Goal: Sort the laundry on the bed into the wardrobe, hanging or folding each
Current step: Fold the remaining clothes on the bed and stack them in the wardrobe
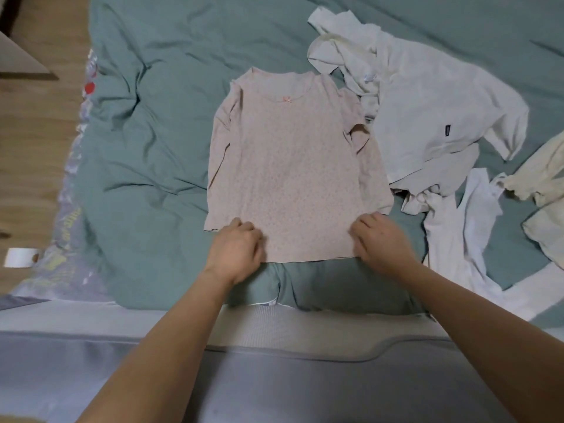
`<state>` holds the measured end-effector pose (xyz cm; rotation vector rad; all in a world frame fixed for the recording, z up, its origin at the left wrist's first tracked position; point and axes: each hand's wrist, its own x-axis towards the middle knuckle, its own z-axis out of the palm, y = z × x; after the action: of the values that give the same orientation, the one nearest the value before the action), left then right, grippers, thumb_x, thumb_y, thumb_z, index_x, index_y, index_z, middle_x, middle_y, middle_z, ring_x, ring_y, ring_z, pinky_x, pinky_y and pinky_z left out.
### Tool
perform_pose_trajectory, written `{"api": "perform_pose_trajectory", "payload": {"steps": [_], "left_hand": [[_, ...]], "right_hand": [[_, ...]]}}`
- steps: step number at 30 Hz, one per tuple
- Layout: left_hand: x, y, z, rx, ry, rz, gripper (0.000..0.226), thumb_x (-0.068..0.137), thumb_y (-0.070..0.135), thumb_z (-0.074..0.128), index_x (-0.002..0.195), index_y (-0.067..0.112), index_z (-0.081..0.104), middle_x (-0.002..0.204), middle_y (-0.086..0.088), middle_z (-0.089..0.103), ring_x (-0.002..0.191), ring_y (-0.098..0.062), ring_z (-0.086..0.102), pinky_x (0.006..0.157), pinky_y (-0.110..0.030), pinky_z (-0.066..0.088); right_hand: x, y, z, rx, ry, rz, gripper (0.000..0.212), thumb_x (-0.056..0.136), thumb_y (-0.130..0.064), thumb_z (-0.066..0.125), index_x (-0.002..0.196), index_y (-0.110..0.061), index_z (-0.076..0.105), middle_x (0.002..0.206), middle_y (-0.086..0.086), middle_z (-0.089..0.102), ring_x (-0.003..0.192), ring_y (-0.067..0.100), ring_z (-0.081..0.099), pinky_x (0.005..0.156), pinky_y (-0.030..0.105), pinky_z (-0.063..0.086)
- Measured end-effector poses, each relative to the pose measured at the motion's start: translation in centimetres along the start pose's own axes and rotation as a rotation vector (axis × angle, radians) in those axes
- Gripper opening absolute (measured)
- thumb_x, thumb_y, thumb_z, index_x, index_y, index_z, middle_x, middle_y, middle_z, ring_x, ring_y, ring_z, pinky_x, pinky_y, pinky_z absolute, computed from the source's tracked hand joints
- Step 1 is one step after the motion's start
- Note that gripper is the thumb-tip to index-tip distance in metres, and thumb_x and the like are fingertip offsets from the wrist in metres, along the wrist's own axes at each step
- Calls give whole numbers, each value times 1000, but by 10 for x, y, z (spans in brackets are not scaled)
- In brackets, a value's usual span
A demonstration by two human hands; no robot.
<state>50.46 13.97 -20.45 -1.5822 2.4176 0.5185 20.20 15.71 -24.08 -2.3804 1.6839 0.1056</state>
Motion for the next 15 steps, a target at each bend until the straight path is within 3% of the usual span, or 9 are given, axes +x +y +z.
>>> {"api": "perform_pose_trajectory", "payload": {"steps": [2,3,4,5,7,9,12,13,15], "left_hand": [[2,5,5,-107,-158,175,50,93,37,29,129,19,57,142,-6,49,127,-31,44,100,-39,41],[0,7,9,-100,-339,191,48,97,39,32,138,21,49,152,-3,38,136,-27,36,106,-40,38],[-1,7,10,-74,-497,169,46,99,42,36,140,23,46,153,1,35,138,-23,34,106,-40,38],[-1,6,10,-70,-544,134,43,99,44,38,136,24,50,148,2,42,134,-21,40,103,-40,42],[6,2,-1,-144,-432,45,36,99,45,39,118,24,61,123,0,62,114,-23,56,90,-38,48],[23,1,-20,-129,-344,11,33,99,42,40,111,23,64,109,-2,67,102,-25,61,82,-35,49],[65,8,-46,-165,-228,-25,30,100,34,40,109,19,64,106,-2,67,97,-24,61,77,-34,48],[80,15,-51,-213,-205,-47,29,100,33,42,111,19,64,109,-2,66,98,-23,61,80,-35,49],[110,30,-55,-269,-176,-66,28,99,31,43,113,18,63,113,-2,65,100,-23,60,85,-38,50]], "right_hand": [[-1,-11,4,68,-292,-76,44,93,-23,50,135,-9,49,143,14,45,126,33,44,100,43,41],[-3,-17,3,56,-481,-98,48,97,-29,45,143,-13,40,152,9,34,136,29,36,107,40,35],[-7,-20,1,58,-605,-99,45,99,-33,41,140,-16,43,151,6,36,136,26,36,107,36,35],[-10,-22,-3,82,-636,-57,37,100,-35,39,127,-14,54,141,7,47,128,25,46,100,34,40],[-10,-18,-17,196,-480,118,33,100,-36,37,89,-13,57,102,6,62,97,24,59,76,31,43],[0,-2,-28,265,-244,310,32,99,-33,41,79,-12,54,80,3,60,75,21,57,64,30,41],[28,33,-37,413,53,648,20,94,-25,49,91,-8,59,85,6,63,76,21,56,67,33,46],[37,45,-37,453,83,764,20,93,-24,51,97,-6,58,91,8,63,82,24,56,70,33,44],[52,64,-30,503,-5,926,29,90,-27,56,106,-4,51,101,14,60,96,31,56,76,36,42]]}}
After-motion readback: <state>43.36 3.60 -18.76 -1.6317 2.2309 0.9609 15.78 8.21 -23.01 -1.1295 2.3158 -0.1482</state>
